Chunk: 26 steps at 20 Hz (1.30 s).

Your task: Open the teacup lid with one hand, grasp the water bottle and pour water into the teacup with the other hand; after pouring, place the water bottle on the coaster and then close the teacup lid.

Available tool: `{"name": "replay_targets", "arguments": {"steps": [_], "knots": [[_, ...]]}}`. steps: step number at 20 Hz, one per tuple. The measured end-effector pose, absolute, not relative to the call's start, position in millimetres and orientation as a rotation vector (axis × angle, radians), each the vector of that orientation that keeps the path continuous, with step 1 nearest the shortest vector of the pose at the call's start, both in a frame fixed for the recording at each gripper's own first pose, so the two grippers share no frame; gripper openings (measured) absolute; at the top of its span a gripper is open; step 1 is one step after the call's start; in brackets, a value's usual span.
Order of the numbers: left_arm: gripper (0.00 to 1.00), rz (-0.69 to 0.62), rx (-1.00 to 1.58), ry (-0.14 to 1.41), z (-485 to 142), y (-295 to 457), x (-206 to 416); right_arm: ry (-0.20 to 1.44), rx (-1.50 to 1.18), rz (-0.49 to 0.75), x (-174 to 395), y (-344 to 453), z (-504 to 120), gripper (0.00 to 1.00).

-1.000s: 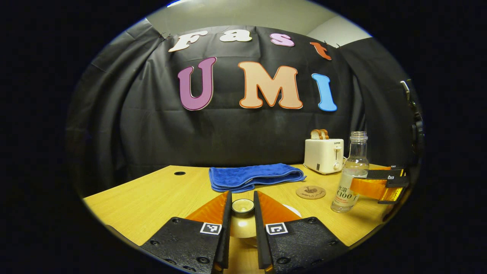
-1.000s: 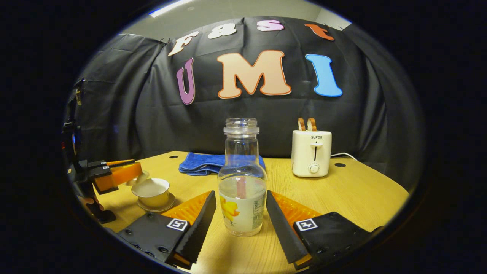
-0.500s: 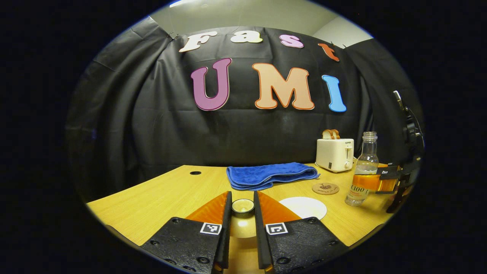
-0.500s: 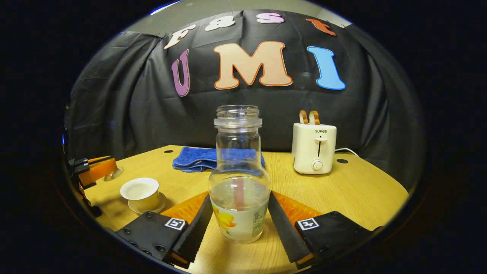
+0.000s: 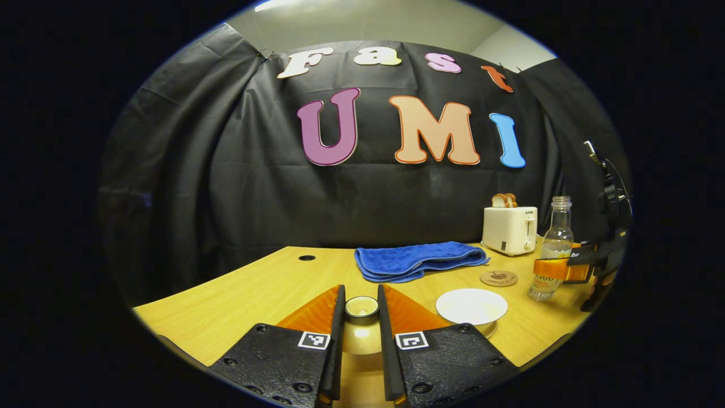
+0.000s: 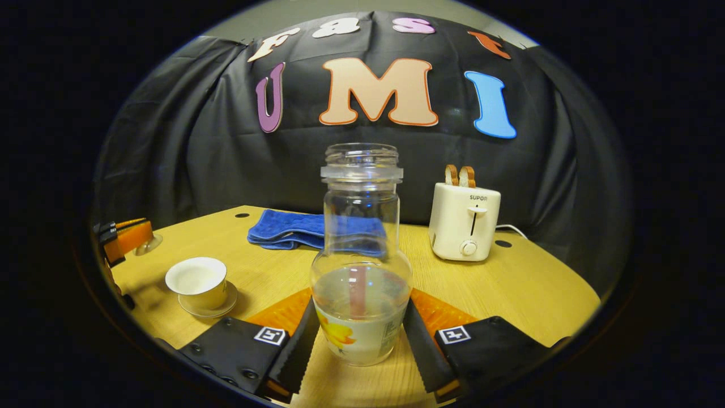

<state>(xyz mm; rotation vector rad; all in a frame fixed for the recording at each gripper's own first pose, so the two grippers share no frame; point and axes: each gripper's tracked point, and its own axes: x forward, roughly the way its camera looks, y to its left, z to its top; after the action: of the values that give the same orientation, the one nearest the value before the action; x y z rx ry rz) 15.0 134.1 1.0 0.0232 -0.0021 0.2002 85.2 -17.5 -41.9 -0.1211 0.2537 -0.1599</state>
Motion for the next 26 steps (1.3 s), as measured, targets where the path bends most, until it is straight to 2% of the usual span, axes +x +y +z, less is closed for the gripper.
{"name": "replay_targets", "arguments": {"steps": [6,18,26], "knots": [[0.27,0.237,0.022,-0.002,0,157,9,0.273,-0.332,-0.136,87,3,-39,0.79],[0.27,0.236,0.02,0.0,0,157,10,0.271,-0.881,-0.203,99,12,1,0.78],[0.28,0.237,0.02,0.0,0,157,10,0.28,-1.184,-0.186,102,18,-11,0.78]]}}
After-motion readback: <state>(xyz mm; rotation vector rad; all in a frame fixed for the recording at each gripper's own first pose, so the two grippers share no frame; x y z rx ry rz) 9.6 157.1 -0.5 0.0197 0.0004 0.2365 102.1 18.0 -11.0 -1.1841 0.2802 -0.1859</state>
